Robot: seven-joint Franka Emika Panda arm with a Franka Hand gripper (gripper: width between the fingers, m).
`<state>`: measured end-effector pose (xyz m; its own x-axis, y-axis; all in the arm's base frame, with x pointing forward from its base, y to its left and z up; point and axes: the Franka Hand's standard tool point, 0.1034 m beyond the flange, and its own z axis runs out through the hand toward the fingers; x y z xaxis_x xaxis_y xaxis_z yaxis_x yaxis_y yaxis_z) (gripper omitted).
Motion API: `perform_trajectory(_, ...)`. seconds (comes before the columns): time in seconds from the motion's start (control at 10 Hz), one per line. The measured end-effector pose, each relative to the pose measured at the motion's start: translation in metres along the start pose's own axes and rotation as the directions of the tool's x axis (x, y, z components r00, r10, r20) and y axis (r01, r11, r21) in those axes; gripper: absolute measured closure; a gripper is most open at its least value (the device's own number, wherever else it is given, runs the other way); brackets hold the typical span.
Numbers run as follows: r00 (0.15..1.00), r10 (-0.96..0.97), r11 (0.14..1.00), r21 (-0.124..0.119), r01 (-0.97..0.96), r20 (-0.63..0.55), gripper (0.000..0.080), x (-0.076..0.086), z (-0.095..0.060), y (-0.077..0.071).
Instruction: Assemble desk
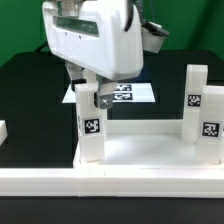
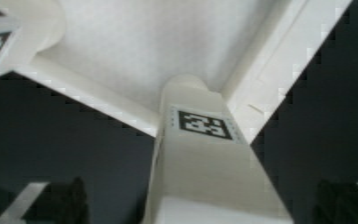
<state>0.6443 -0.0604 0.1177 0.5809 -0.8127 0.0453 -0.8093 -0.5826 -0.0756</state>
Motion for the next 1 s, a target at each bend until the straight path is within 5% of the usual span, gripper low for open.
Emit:
perform_trajectory(0.5, 0.903, -0.43, 0.903, -0.001, 0.43, 0.0, 0.015, 0.0008, 0.0001, 0.0007)
perform_trajectory(1.0, 0.645, -0.764, 0.645, -0.006, 0.764, -0.004, 0.015, -0.0012, -0.0034, -0.0029)
